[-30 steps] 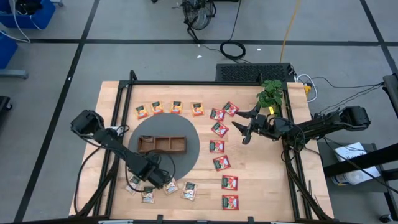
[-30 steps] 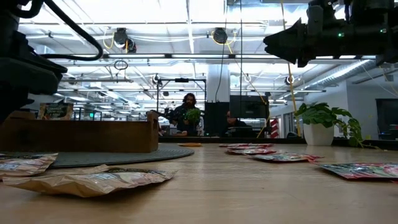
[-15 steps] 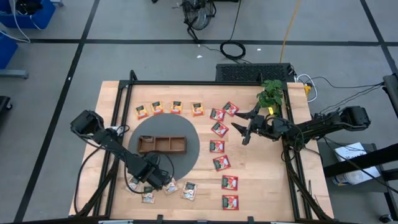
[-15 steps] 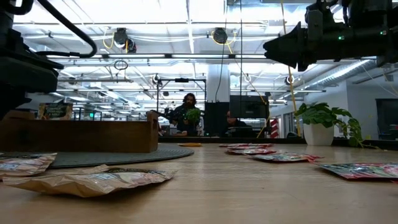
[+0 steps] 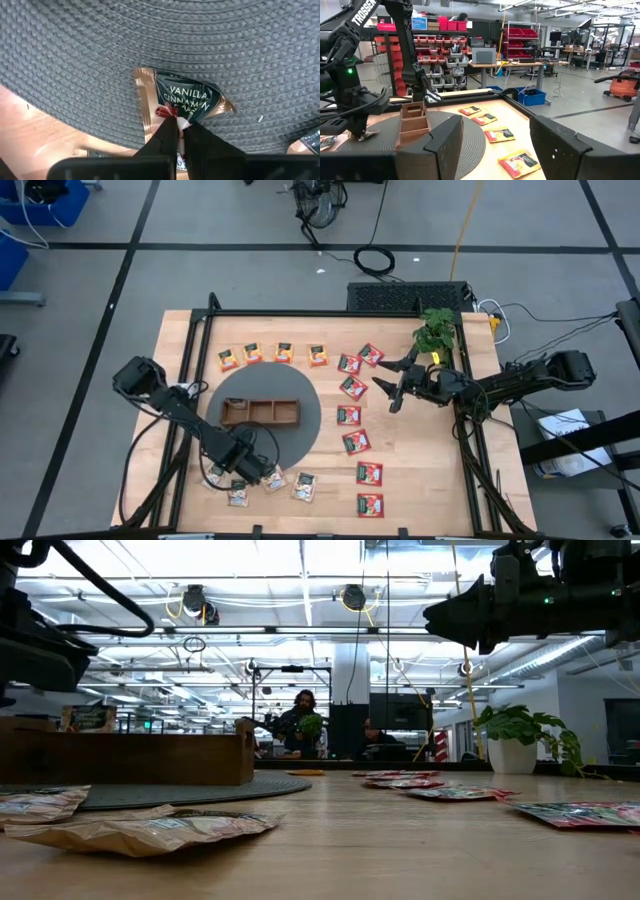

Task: Pick & Place Tea
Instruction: Put the brown tea bag into the left section of the wooden organizer

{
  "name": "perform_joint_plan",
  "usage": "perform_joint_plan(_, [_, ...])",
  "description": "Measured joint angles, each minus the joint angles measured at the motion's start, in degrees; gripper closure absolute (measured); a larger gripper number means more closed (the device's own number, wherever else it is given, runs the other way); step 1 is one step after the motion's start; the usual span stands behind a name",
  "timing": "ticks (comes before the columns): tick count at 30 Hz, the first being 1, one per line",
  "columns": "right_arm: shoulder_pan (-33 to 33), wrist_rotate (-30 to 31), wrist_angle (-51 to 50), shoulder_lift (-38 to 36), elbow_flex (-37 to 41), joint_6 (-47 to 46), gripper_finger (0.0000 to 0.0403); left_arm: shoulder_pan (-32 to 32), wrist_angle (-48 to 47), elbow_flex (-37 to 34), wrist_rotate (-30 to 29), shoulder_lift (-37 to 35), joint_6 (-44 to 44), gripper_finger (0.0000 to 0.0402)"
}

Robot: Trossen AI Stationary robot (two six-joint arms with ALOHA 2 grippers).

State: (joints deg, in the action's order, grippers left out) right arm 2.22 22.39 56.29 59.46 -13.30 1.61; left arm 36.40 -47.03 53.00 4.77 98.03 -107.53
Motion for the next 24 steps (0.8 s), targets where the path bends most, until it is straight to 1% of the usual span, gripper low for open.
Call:
perform_joint_plan(2, [0.0, 0.0, 0.0, 0.0, 0.0, 0.0, 0.019, 0.2, -1.1, 1.0, -0.8, -0.8, 0.5, 0.0394])
perform_joint_plan(5, [0.0, 0.0, 0.1, 0.0, 0.0, 0.0, 0.019, 0.4, -5.6, 4.7, -2.7, -1.4, 1.1, 0.0395])
perform_joint_plan(8, [0.0, 0.0, 0.1, 0.0, 0.0, 0.1, 0.019, 0.7, -14.1, 9.3, -5.2, -1.4, 3.0, 0.0396])
perform_joint_plan(11, [0.0, 0.0, 0.3, 0.0, 0.0, 0.1, 0.019, 0.8, -20.0, 13.5, -9.6, -1.5, 3.5, 0.0396])
perform_joint_plan(15, [0.0, 0.0, 0.4, 0.0, 0.0, 0.1, 0.019, 1.0, -28.3, 18.0, -17.4, -1.6, 3.5, 0.0396])
perform_joint_plan(20, [0.0, 0.0, 0.4, 0.0, 0.0, 0.1, 0.019, 0.9, -33.8, 18.8, -26.1, -1.6, 2.4, 0.0396])
perform_joint_plan(24, [0.0, 0.0, 0.4, 0.0, 0.0, 0.1, 0.019, 0.4, -36.7, 17.8, -29.3, -1.6, 0.4, 0.0396])
